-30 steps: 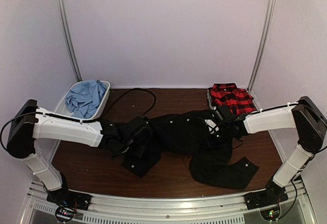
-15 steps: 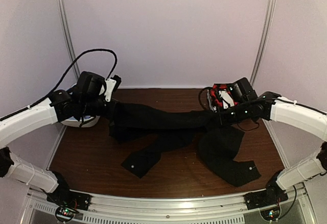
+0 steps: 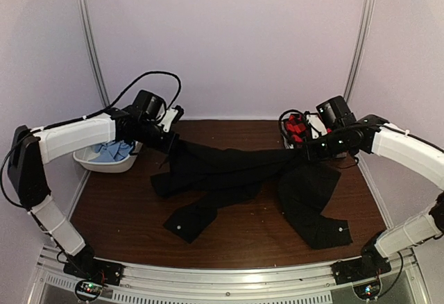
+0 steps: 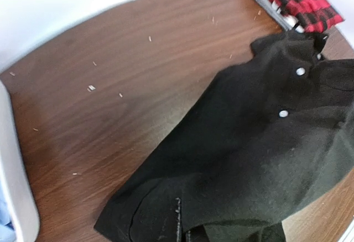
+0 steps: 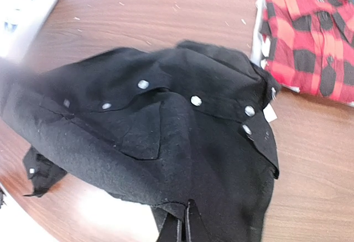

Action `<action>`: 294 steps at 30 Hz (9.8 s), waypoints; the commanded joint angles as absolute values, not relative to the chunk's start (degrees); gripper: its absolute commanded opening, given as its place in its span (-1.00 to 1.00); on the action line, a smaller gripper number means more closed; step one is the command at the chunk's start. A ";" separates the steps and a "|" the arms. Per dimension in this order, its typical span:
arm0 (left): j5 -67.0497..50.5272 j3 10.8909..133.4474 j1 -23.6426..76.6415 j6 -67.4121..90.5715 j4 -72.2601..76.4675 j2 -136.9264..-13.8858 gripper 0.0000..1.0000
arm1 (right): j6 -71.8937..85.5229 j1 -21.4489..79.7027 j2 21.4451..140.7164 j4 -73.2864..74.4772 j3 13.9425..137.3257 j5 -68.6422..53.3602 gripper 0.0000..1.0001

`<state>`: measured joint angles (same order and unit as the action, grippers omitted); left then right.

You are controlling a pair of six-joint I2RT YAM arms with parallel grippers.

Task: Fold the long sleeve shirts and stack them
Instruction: Flatten out the crumpled shirt at the center of the board.

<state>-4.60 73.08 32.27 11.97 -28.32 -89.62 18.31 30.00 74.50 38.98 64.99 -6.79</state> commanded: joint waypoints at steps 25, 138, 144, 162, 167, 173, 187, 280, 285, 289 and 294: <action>-22.34 75.70 27.65 14.67 -16.31 -95.20 0.39 | 14.22 18.48 88.69 30.81 60.82 -9.58 -1.00; 12.26 128.96 34.72 -1.76 -39.81 -99.53 -1.00 | 10.04 19.53 83.91 51.39 118.36 -15.17 -1.00; 4.52 127.67 34.72 -0.22 -40.23 -91.49 -1.00 | 10.81 20.28 78.33 53.29 117.45 -22.76 -1.00; -23.06 105.47 34.80 19.51 -30.67 -57.62 -1.00 | 24.41 20.82 58.15 49.26 115.11 -48.45 -1.00; -18.49 108.88 34.80 18.95 -32.67 -59.58 -1.00 | 24.24 20.83 59.11 49.22 115.27 -44.53 -1.00; -5.48 115.36 34.80 15.45 -36.88 -68.89 -1.00 | 21.02 20.83 66.08 51.64 115.97 -36.19 -1.00; -1.71 126.93 31.73 11.12 -39.76 -83.19 -1.00 | 21.66 20.42 79.76 50.96 127.91 -39.28 -1.00; 8.14 108.67 15.91 14.97 -23.06 -121.85 0.61 | 10.34 21.42 113.21 25.12 90.44 -17.95 0.14; 0.12 89.27 18.78 18.58 -14.57 -108.16 0.62 | 13.03 26.66 104.99 21.99 76.83 -15.97 0.15; -4.49 74.92 22.40 21.35 -8.72 -99.72 0.63 | 16.17 28.59 99.83 19.74 67.86 -14.43 0.14; -3.96 62.51 28.13 23.03 -2.93 -94.84 0.65 | 19.43 28.65 96.78 16.99 59.78 -12.98 0.16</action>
<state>-1.50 70.39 24.82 20.05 -10.41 -96.47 15.64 28.95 99.02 20.71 64.01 -16.40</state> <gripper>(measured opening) 0.821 0.576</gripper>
